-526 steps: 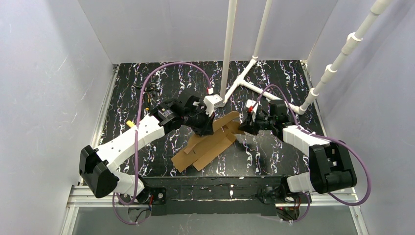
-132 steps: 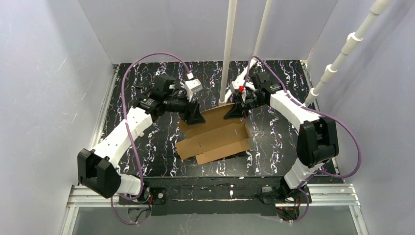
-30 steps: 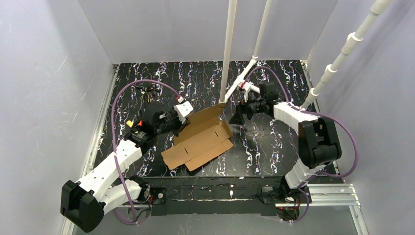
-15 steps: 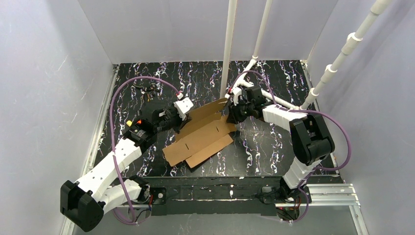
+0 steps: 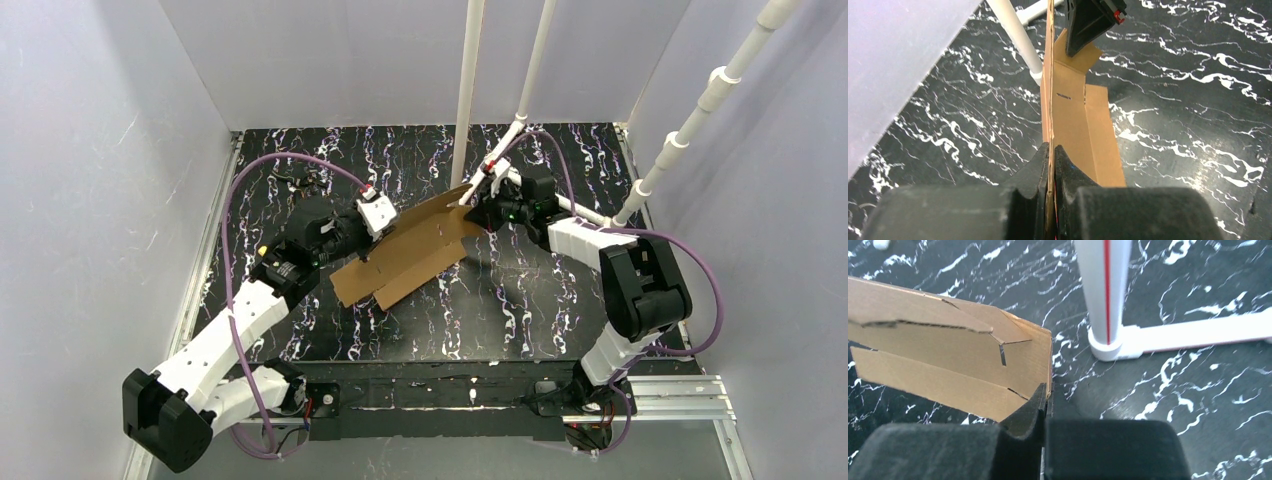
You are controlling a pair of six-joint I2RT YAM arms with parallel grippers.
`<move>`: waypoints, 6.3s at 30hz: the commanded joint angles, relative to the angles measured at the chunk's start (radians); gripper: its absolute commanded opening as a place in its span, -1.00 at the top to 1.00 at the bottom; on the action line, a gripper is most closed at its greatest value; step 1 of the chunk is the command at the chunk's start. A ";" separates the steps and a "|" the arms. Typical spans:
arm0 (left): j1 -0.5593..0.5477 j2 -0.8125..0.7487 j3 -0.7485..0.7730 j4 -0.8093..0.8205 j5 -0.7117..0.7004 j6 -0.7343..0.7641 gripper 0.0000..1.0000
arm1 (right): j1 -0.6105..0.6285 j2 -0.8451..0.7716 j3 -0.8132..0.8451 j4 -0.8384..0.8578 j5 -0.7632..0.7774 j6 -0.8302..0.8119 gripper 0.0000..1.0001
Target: Fold the paper box
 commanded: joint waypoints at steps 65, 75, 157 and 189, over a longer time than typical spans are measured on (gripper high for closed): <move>0.098 -0.069 -0.054 -0.066 0.324 0.017 1.00 | -0.043 0.015 0.170 -0.440 -0.481 -0.875 0.56; 0.160 -0.096 -0.073 -0.003 0.463 -0.138 1.00 | -0.069 0.007 0.165 -0.339 -0.425 -0.556 0.30; 0.174 -0.209 -0.068 0.087 0.090 -0.551 1.00 | -0.069 0.197 -0.359 1.084 -0.378 0.293 -0.96; 0.174 -0.214 0.000 0.079 0.121 -0.694 1.00 | -0.077 0.219 -0.292 1.048 -0.442 0.324 -0.87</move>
